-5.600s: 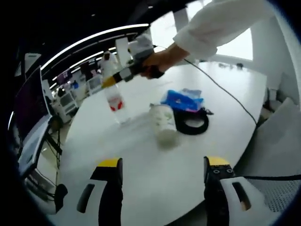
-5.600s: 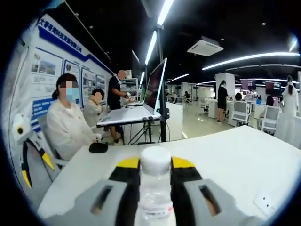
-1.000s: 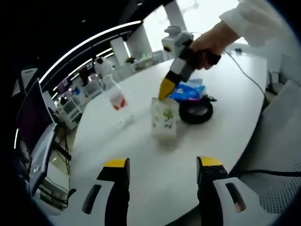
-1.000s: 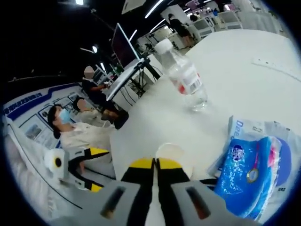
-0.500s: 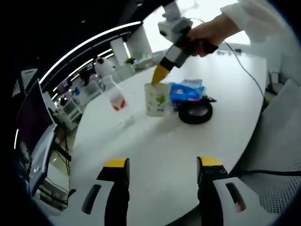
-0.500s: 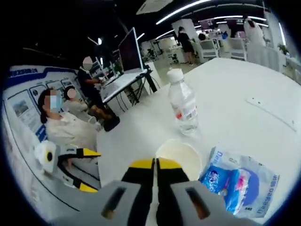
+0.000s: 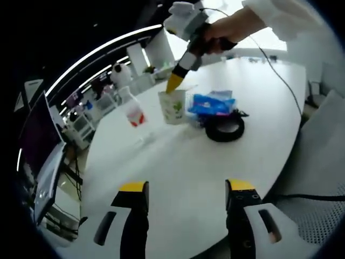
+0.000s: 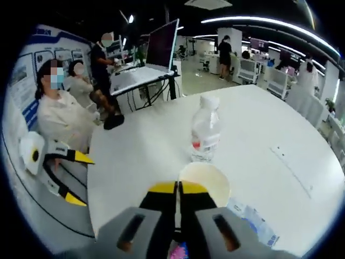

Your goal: Arrange the tabletop items into an orderly group along one side of the table until the central work area is clear of visible clutter.

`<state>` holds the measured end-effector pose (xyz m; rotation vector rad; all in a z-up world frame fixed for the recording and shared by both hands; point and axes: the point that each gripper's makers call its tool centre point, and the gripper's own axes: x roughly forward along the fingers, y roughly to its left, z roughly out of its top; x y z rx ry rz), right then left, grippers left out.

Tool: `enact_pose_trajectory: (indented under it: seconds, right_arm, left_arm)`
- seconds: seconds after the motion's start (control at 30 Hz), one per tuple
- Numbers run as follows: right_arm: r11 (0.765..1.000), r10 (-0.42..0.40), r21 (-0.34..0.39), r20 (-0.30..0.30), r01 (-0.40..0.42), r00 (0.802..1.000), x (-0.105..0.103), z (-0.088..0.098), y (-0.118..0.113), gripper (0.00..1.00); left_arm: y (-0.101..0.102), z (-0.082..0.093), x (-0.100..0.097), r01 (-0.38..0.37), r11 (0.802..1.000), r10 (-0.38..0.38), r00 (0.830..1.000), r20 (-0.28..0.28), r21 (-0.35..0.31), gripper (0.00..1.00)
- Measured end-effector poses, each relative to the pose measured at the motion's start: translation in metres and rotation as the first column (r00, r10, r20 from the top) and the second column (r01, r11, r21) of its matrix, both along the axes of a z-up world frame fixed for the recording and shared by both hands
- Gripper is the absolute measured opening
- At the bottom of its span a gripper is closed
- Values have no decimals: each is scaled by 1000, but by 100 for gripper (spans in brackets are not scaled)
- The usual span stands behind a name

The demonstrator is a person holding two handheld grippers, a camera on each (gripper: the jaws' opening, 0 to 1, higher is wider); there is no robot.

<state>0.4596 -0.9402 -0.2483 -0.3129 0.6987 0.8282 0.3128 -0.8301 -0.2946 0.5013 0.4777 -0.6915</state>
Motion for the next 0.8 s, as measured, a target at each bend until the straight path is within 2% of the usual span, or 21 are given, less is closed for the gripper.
enact_pose_trajectory:
  seconds: [0.13,0.47,0.67,0.8]
  right_arm:
    - [1000,-14,-8,4,14,1000,11,1,2,0]
    - [994,3,-108,52,2,999,37,-2,3,0]
    - [980,38,-198,73,-22,997,41,-8,6,0]
    - [978,44,-208,65,-29,997,44,-13,9,0]
  left_arm:
    - [0,0,0,0,1000,0,1000,2,0,53]
    - [3,0,1,-7,1000,7,1000,2,8,53]
    - [4,0,0,-8,1000,8,1000,3,16,52]
    - [5,0,1,-12,1000,12,1000,6,17,52]
